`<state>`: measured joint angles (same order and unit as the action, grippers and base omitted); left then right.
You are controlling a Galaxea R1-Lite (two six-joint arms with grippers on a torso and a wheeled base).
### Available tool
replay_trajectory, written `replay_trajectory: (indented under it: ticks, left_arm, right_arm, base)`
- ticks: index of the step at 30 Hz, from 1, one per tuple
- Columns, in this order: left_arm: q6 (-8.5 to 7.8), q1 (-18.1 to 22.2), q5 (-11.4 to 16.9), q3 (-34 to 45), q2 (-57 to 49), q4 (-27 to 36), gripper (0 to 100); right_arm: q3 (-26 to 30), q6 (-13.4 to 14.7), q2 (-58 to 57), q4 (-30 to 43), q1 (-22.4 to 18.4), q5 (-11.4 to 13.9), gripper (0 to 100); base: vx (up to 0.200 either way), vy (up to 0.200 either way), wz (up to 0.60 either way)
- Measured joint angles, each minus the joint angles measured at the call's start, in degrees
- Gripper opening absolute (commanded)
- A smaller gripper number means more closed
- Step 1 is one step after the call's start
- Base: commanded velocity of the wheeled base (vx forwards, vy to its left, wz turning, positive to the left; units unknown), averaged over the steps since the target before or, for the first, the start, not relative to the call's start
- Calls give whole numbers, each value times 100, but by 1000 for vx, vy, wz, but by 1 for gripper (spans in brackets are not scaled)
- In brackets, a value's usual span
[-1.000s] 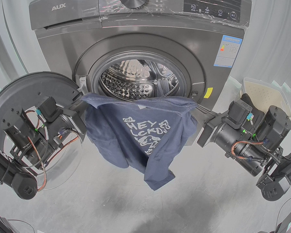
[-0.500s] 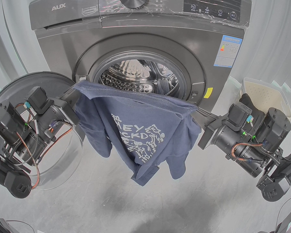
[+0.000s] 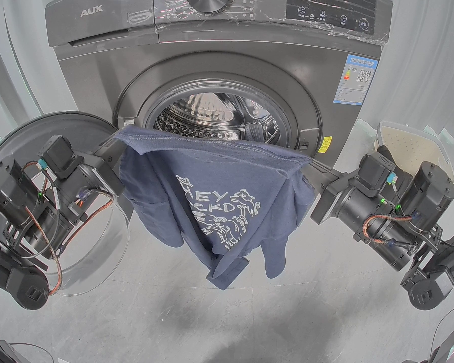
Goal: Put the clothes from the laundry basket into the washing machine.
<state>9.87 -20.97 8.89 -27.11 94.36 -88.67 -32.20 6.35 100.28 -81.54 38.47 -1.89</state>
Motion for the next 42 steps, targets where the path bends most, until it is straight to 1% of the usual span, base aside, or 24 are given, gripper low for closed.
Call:
replay_trajectory:
  ticks: [15, 19, 22, 29, 32, 33, 38, 42]
  left_arm:
    - [-27, -130, -2, 22, 182, 2, 0]
    - [-51, -227, 11, -15, 338, 2, 0]
    - [-63, -321, 77, -96, 451, 2, 0]
    - [-68, -566, 105, -254, 652, 2, 0]
    - [-82, -684, 90, -318, 735, 2, 0]
    - [-85, -717, 85, -336, 759, 5, 0]
    - [-85, -858, 46, -467, 842, 5, 0]
    - [-66, -896, 33, -563, 837, -1, 0]
  right_arm:
    - [-33, -1, -22, 1, -52, 0, 0]
    - [-44, -1, -22, 4, -63, -2, 0]
    - [-24, 0, -22, 9, -66, 4, 0]
    - [293, 35, 126, -13, 83, 74, 0]
    - [310, 56, 372, -11, 265, 78, 0]
    - [306, 60, 471, -11, 350, 80, 100]
    - [296, 130, 951, -21, 722, 52, 100]
    - [343, 174, 1245, -16, 948, 45, 100]
  base:
    - [0, 0, 0]
    - [0, 0, 0]
    - [0, 0, 0]
    - [0, 0, 0]
    - [0, 0, 0]
    - [0, 0, 0]
    - [0, 0, 0]
    - [0, 0, 0]
